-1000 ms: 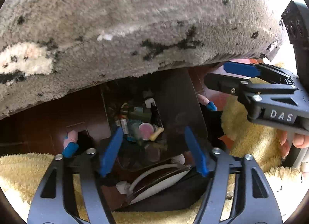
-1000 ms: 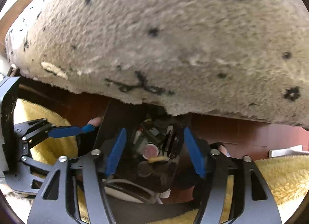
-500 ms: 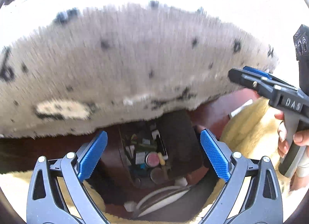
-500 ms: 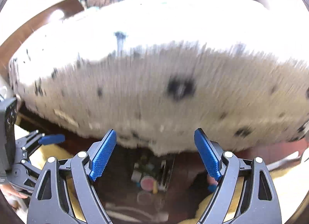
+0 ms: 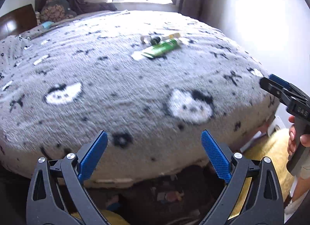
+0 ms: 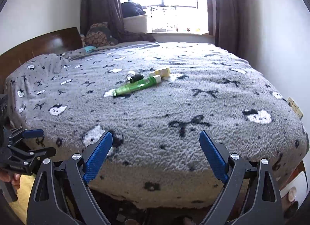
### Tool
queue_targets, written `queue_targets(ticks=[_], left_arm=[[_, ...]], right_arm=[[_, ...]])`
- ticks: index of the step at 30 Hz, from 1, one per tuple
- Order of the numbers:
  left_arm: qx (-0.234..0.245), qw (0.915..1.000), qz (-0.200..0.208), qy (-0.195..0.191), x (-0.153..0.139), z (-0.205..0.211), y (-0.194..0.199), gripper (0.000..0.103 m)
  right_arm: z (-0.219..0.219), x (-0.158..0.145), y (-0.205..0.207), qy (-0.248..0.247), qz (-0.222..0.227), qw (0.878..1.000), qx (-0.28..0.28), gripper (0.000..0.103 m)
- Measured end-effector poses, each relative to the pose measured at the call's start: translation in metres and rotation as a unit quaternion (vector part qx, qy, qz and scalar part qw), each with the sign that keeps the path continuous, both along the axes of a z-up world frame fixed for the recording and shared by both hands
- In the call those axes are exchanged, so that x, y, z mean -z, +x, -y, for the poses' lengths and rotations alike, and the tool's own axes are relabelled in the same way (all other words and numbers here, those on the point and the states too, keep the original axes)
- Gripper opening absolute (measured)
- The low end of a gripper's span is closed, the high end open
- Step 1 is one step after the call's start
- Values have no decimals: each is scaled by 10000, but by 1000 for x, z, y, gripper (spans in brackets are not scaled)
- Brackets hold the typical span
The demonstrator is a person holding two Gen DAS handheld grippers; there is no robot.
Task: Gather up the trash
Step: 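Move both tools back over the bed toward the green tube and spool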
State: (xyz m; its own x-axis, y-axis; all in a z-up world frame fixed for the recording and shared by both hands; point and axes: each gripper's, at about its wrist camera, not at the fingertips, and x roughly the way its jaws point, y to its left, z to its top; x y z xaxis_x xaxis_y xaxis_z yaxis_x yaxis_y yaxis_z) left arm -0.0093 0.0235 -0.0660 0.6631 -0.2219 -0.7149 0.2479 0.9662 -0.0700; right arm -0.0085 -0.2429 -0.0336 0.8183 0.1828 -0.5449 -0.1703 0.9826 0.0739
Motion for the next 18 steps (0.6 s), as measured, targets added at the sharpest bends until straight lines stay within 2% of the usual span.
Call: queue_targets(ticks=[4, 9, 12, 18], left_arm=[[-221, 9997, 109, 52, -21, -13, 28, 92], [-325, 9989, 225, 242, -34, -21, 56, 92], [-313, 9985, 265, 366, -34, -21, 71, 92], [-296, 9984, 90, 468, -21, -16, 106, 92]], right_arm=[[-3, -18, 16, 25, 196, 9998, 18, 95], [-12, -28, 51, -84, 88, 9999, -45, 96], [-18, -27, 73, -156, -46, 9999, -36, 96], [-29, -14, 119, -320, -321, 9990, 11, 96]])
